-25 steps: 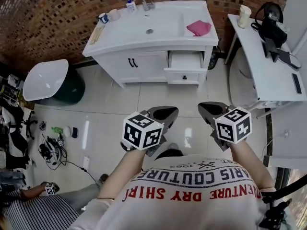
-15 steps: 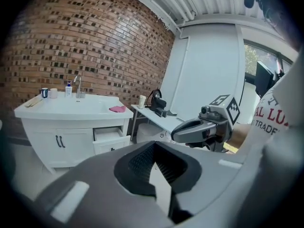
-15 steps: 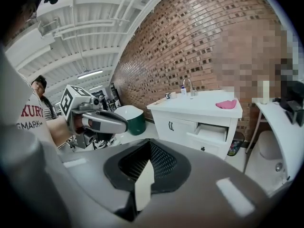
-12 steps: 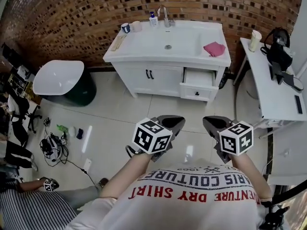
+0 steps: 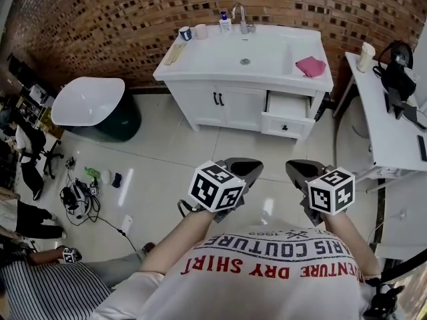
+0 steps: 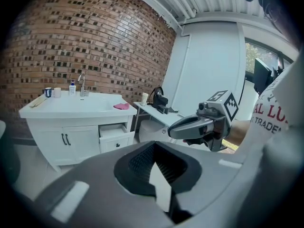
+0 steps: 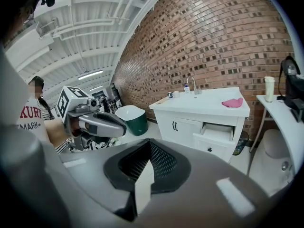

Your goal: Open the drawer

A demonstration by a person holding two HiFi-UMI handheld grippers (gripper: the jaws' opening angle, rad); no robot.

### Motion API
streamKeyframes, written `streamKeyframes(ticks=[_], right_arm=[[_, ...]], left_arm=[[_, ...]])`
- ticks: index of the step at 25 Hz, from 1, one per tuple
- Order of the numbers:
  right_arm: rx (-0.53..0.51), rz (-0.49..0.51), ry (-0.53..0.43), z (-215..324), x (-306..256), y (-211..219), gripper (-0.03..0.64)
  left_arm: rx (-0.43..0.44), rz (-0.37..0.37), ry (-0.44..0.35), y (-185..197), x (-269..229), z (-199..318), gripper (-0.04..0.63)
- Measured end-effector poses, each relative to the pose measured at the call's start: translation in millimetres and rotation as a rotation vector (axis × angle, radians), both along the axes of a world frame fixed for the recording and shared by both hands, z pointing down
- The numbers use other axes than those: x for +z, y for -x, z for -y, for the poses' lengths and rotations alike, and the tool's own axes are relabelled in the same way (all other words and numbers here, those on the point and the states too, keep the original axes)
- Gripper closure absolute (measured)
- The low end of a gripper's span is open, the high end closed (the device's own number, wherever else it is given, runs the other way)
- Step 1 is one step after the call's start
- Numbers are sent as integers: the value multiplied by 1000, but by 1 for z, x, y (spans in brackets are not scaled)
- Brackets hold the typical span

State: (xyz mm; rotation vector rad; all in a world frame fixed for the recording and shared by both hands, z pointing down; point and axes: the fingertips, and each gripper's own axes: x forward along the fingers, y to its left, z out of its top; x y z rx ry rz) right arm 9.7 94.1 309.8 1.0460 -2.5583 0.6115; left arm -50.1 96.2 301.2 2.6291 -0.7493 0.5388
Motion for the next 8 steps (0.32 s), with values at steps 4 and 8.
streamKeyframes(ticks=[4, 8], right_arm=[[-1, 0, 3, 1, 3, 3, 611], [5, 1, -1, 3, 4, 6, 611]], left_arm=[[7, 1, 4, 1, 4, -1, 598], [9, 3, 2, 5, 6, 1, 598]])
